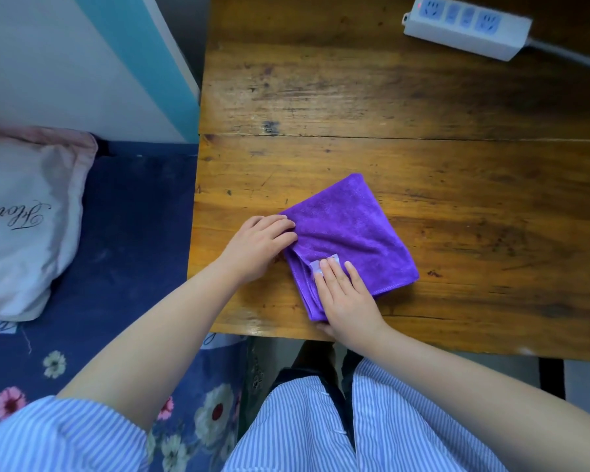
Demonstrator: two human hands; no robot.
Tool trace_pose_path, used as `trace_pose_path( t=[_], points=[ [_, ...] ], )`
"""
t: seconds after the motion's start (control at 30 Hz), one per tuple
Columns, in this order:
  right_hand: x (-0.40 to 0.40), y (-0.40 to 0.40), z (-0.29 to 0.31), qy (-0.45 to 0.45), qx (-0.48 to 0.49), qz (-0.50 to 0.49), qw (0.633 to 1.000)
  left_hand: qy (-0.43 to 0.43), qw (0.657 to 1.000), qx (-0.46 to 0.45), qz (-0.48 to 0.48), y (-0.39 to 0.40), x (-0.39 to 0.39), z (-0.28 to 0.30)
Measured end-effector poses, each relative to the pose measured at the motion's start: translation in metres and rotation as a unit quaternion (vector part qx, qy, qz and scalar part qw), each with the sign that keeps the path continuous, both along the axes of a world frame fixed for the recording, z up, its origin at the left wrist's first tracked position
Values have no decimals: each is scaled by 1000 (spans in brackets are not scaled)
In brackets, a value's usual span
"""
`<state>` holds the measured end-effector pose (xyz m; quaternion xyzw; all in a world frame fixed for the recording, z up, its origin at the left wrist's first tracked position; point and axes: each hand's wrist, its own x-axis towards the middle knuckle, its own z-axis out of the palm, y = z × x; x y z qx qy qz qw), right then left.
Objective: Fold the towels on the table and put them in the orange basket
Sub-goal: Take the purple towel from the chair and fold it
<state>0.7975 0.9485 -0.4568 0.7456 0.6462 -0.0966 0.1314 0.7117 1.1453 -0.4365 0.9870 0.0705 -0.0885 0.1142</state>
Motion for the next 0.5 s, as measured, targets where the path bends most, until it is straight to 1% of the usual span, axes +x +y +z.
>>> trace_pose_path(
  t=[0.03,0.07,0.1,0.13,0.2,0.27,0.3,0.33,0.37,0.43,0.47,0.5],
  points=[
    [2,-1,0,7,-9,-7,1000,-6,1000,1,-2,0,1,0],
    [2,1,3,-7,22,-5,1000,-12,1000,1,1,0,2,0],
    [1,2,4,1,61,6,998,-14,1000,-2,9,0,1,-1],
    [2,4,5,23,76,4,997,-7,1000,-4,17,0,2,-1],
    [1,6,6,31,67,11,997,19,999,-5,28,-1,2,0],
    [5,3,8,40,72,47,995,65,996,-36,57,-2,3,4],
    [11,-1,10,53,53,77,994,74,994,-36,73,-4,2,3],
    [19,-6,13,76,45,94,992,65,994,-37,83,-8,1,4],
    [27,-12,14,97,60,107,988,39,994,-41,96,-14,-1,5],
    [44,-24,18,132,78,103,983,-61,992,-41,102,-27,-2,6],
    [52,-29,20,140,62,91,984,-113,987,-43,102,-36,-3,4],
    [59,-33,20,126,54,76,988,-146,983,-51,103,-47,-4,3]
  ],
)
